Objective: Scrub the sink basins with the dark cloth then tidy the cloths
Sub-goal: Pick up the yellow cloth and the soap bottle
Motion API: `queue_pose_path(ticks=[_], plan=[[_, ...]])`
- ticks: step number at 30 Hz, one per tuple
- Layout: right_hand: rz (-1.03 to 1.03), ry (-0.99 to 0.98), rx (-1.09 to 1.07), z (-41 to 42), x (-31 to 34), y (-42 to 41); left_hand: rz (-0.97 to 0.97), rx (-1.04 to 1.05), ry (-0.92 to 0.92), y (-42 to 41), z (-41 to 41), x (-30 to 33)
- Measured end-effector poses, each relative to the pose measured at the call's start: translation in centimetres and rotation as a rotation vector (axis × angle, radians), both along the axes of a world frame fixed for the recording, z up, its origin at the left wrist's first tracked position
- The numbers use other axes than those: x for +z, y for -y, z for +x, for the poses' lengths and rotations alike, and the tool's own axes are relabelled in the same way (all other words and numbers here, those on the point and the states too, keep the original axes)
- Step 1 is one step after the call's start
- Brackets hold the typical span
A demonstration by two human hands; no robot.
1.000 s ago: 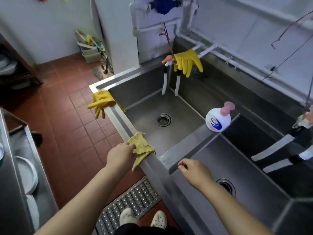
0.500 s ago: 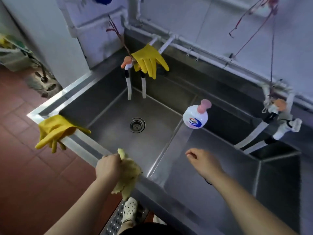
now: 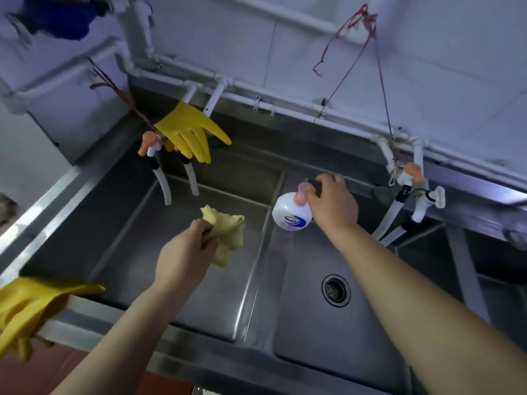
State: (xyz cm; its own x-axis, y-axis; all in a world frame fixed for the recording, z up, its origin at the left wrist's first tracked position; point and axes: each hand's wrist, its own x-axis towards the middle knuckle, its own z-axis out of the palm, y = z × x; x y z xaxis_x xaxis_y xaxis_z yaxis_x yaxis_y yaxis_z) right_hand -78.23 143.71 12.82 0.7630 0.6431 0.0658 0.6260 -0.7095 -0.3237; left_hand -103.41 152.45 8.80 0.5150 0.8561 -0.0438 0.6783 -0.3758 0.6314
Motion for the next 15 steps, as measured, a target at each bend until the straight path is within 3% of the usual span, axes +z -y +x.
queue_pose_path(ticks=[8, 15], plan=[[-0.239, -0.024, -0.055, 0.8, -0.6, -3.0, -0.060, -0.089, -0.016, -0.4, 1.6, -0.1], [-0.134, -0.123, -0.115, 0.6, -0.8, -0.6, -0.044, -0.180, -0.037, 0.7, 3.2, -1.3]])
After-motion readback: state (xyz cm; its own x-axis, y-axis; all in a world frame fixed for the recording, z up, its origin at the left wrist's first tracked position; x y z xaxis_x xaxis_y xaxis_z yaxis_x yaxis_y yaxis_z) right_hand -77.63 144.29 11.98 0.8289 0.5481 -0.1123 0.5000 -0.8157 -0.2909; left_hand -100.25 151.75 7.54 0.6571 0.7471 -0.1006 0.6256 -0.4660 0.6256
